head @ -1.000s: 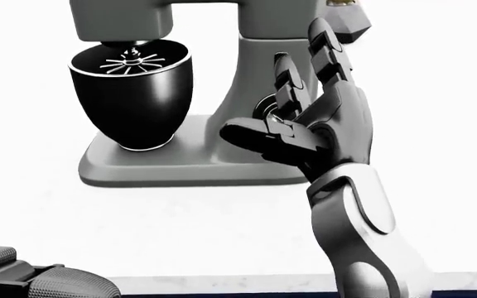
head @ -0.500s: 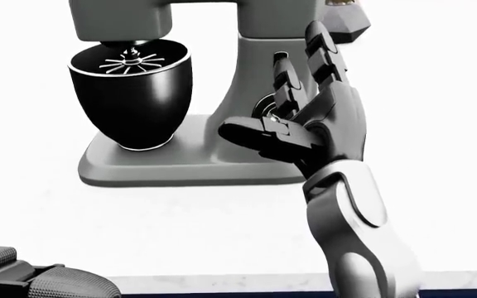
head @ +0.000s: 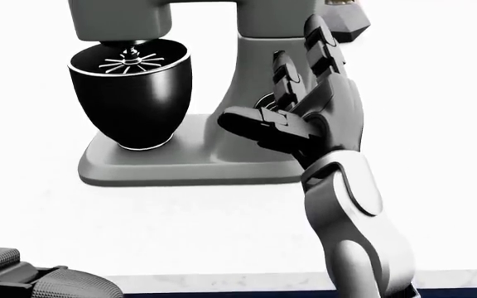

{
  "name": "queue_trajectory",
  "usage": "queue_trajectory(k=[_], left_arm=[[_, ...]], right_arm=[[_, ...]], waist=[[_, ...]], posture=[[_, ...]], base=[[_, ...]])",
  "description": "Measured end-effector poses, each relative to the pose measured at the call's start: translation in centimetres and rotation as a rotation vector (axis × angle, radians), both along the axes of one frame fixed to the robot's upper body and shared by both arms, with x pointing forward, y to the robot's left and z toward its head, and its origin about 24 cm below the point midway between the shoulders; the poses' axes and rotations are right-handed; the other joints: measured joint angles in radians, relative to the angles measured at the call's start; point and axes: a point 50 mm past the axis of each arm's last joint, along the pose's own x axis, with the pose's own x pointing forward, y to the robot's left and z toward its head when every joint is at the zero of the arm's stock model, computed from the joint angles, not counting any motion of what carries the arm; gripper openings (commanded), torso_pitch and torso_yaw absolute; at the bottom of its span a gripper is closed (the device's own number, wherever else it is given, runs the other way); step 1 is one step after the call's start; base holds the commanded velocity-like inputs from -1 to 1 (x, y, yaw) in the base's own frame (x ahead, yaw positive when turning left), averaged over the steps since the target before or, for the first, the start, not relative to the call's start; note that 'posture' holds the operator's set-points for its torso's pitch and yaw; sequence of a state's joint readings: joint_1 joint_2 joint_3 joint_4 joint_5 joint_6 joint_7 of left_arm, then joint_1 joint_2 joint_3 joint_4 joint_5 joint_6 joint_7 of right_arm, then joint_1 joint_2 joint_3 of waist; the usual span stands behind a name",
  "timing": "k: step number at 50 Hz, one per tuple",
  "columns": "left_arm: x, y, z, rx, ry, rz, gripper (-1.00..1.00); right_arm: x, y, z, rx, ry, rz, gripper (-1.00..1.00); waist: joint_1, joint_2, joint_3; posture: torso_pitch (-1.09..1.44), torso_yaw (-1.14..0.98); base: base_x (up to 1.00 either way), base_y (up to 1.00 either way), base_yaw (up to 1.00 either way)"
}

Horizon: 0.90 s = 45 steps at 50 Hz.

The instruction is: Open the stand mixer head.

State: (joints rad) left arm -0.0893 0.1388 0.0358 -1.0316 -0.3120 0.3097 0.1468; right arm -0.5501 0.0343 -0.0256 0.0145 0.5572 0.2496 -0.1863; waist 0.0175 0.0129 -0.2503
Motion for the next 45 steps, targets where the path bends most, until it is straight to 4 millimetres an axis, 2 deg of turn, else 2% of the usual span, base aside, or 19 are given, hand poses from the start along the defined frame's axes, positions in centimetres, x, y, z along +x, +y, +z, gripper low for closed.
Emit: queue_trajectory(k=[36,41,45], left_arm=[[0.0,0.0,0.0,0.002,0.0,0.002,1.0],[0.0,0.0,0.0,0.001,-0.002,0.004,1.0],[0.0,0.1,0.0,0.003,-0.002,0.006,1.0]], right_arm=[[1.2,0.0,-0.5,0.002,0.007,-0.007,1.0],[1.0,0.0,-0.5,0.002,0.007,-0.012,1.0],[0.2,0.0,0.3,0.008,-0.007,-0.006,1.0]], waist=[[-0.001,0.0,0.0],[0.001,-0.001,0.002],[0.002,-0.001,0.005]], posture=[[-0.33,0.0],[-0.33,0.0],[-0.33,0.0]], base=[[0.0,0.0,0.0],[0.0,0.0,0.0],[0.0,0.0,0.0]])
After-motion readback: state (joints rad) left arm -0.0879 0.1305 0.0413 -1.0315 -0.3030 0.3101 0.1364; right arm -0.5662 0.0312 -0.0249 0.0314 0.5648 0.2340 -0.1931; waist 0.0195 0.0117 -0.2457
